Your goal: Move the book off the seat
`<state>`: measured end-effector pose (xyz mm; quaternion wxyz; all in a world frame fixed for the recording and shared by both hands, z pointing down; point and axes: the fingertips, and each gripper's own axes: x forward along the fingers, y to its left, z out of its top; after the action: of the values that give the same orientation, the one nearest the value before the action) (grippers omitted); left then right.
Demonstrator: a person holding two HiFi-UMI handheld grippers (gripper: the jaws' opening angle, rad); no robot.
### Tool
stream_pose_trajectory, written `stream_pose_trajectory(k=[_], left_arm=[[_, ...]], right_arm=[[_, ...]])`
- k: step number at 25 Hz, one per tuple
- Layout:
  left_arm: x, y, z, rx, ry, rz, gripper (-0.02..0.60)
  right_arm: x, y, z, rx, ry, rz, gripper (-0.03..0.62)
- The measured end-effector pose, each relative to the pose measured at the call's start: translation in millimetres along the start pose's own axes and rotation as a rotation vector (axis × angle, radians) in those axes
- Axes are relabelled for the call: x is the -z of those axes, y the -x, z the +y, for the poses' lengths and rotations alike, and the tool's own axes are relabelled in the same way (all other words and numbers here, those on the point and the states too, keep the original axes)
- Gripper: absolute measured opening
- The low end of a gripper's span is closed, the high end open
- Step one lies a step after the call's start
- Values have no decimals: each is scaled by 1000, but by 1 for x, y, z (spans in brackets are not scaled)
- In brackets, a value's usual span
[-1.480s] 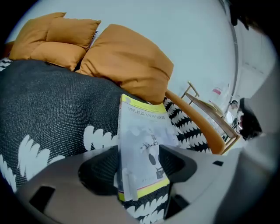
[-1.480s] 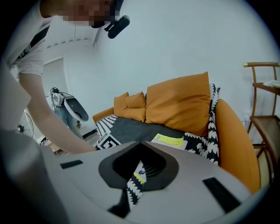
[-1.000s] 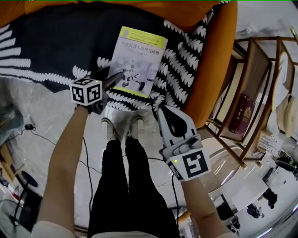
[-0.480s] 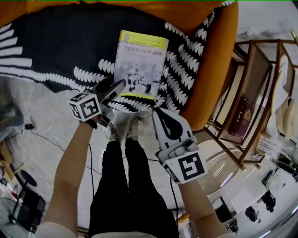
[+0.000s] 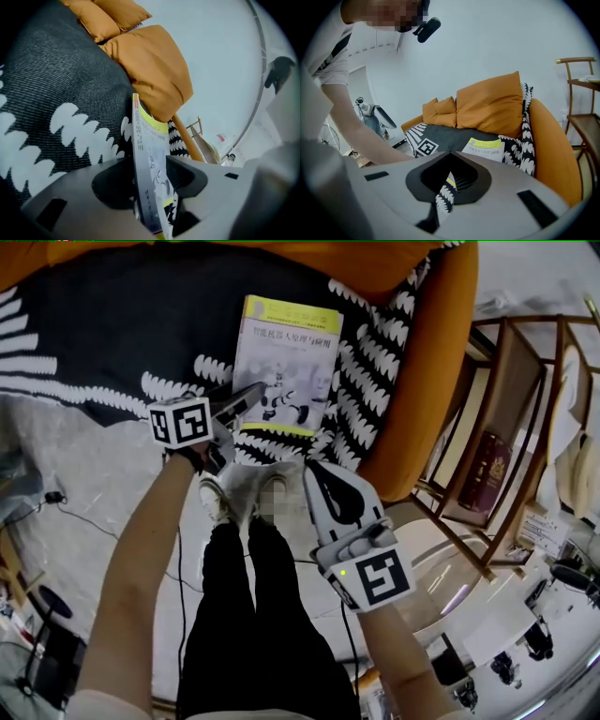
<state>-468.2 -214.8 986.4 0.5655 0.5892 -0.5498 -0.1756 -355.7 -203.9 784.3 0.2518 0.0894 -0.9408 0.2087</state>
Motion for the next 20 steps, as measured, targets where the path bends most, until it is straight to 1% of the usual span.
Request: stream_pose_trajectory(k=[1,2,3,4,5,6,10,12,15,18,20], left_arm=[[-1,-6,1,-21,-24,18,224],[-2,-9,5,-59,-37,29,201],[-2,-10,10,-100,-38,33,118],[-3,-9,13,-126,-33,28,94],[-3,-7,13,-132,-31,17,89],[-3,-6,10,-128,-37,6,86],[-5,3,-9,-125,-115,-15,81],[-8,10,-22,-105,-100,-31,80],[-11,23,-48,-54,-77,-46,78],[-15,38,-76,-6,-108,-43,78],[-17,50,-93,13,-124,-36,78]], right_arm=[[1,0,1,0,-1,2,21],[2,1,3,-1,0,4,21],[2,2,4,-3,2,4,21],[1,3,5,-5,5,4,21],[-1,5,6,-5,7,4,21],[-2,7,5,-5,9,5,21],[-10,17,-1,17,7,-8,21],[-16,20,-3,26,5,-24,21],[-25,26,-2,40,2,-45,21],[-37,33,1,50,11,-66,21],[-45,39,6,58,15,-75,21]])
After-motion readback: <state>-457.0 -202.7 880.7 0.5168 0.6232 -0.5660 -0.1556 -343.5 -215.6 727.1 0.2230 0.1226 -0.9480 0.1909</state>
